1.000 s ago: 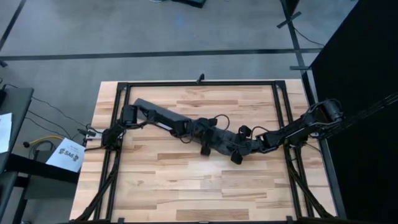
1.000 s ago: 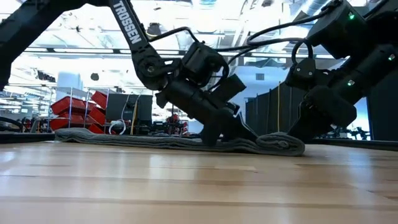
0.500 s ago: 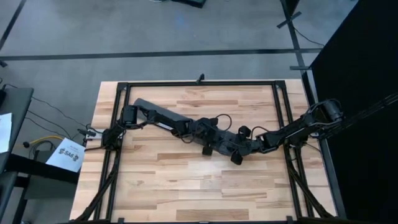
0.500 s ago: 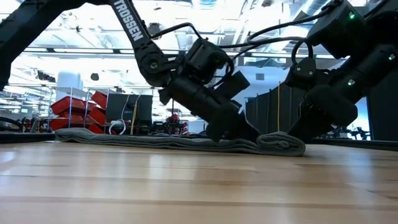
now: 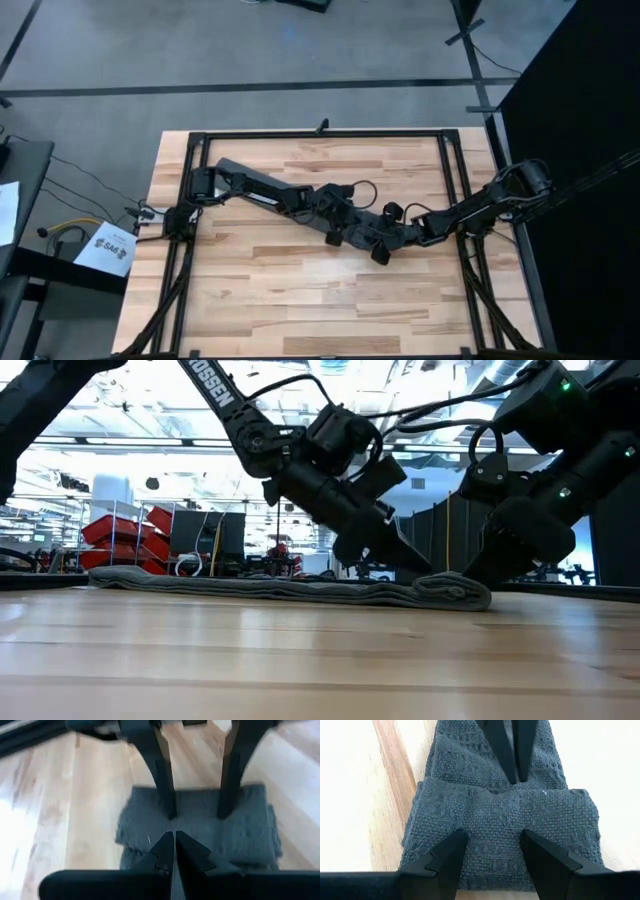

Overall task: Roll towel
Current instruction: Roll the gray towel

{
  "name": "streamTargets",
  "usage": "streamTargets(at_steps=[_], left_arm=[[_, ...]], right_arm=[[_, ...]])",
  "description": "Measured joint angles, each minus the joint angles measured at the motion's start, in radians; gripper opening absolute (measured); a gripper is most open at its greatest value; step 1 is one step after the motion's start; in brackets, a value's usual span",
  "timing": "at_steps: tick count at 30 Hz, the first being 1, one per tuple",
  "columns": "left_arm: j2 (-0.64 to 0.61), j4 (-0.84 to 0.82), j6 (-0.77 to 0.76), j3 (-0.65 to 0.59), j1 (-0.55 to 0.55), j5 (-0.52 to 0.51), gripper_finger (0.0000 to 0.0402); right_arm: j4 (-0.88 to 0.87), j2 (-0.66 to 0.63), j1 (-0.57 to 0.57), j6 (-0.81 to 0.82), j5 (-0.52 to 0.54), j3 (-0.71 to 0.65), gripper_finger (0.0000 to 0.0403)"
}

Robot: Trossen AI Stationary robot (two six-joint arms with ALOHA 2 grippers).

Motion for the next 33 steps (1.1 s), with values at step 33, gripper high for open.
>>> streamTargets(at_steps=[33], left_arm=[[0.0, -0.104, -0.046, 0.054, 0.002, -0.004, 0.0149]], right_arm=[[0.001, 0.0, -0.001, 0.0, 0.0, 0.0, 0.0189]])
